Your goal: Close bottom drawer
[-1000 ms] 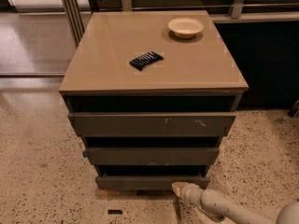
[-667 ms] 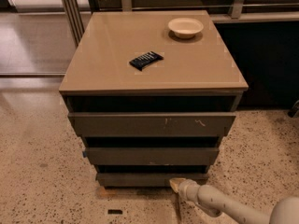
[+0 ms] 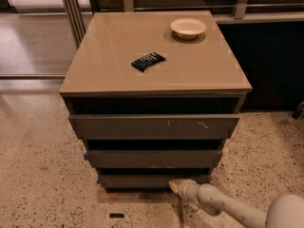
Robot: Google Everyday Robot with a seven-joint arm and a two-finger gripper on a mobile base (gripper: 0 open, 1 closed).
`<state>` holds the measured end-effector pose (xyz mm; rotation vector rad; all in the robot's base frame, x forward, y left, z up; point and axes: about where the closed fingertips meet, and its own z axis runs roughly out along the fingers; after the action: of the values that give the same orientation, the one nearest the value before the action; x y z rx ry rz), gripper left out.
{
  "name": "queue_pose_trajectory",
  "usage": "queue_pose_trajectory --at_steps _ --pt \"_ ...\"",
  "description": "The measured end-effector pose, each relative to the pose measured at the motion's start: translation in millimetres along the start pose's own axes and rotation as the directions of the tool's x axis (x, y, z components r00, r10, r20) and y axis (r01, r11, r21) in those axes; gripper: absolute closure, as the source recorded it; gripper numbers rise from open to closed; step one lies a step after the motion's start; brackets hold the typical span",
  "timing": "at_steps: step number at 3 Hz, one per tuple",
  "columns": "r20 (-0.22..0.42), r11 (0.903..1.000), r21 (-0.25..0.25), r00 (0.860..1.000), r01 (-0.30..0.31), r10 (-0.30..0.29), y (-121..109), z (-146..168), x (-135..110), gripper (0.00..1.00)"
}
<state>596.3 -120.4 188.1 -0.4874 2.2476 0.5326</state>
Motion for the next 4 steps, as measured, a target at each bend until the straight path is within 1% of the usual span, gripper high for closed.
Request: queue_pose_trajectory --at_steps 1,2,3,4 --pt "-0.03 0.9995 -0.027 0.999 0.015 -0.016 5 2 6 1.0" --pt "-0.169 0.9924 -0.116 0.984 0.039 -0.058 1 -7 47 1.0" --pt "-0.279 0.9682 -0.25 0.957 0.01 -0.082 19 -49 105 1.0" --pt "-0.3 0.9498 -0.311 0.952 -0.035 -0.063 33 -68 120 0.82"
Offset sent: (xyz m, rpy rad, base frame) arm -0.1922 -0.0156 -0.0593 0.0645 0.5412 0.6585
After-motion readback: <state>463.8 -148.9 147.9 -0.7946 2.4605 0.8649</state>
